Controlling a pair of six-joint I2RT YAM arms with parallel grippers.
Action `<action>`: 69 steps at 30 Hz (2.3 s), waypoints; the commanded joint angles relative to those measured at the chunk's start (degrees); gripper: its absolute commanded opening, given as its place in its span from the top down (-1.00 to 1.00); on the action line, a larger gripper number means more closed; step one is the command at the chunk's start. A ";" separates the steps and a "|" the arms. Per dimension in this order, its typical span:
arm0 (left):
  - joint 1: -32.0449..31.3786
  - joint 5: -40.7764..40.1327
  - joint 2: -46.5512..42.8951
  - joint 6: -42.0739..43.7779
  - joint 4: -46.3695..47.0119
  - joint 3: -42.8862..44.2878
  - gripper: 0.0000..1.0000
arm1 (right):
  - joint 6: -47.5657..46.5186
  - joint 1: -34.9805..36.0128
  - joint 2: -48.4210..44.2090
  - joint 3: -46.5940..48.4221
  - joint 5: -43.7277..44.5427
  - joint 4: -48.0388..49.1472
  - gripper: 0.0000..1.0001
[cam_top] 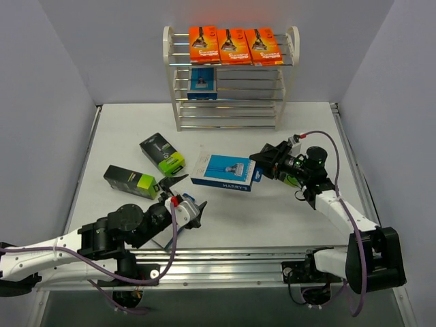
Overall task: Place and organize the shaving razors onto the shelf
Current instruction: Place the shaving razor onto shelf
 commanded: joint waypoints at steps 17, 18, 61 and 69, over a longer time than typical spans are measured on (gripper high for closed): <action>15.64 0.20 12.82 -57.27 -6.81 7.42 0.06 | -0.30 -1.44 -18.91 -0.66 18.27 -7.14 1.00; 16.96 1.34 13.35 -57.27 -6.54 7.42 0.09 | -0.83 -1.44 -19.35 -0.48 18.27 -7.94 1.00; 35.95 19.18 34.88 -49.72 -0.38 21.12 0.42 | -8.57 12.27 -27.97 -4.61 17.40 -13.75 1.00; 37.89 19.90 34.36 -45.76 -1.88 23.42 0.25 | -3.74 12.89 -24.28 -7.95 13.79 -0.13 1.00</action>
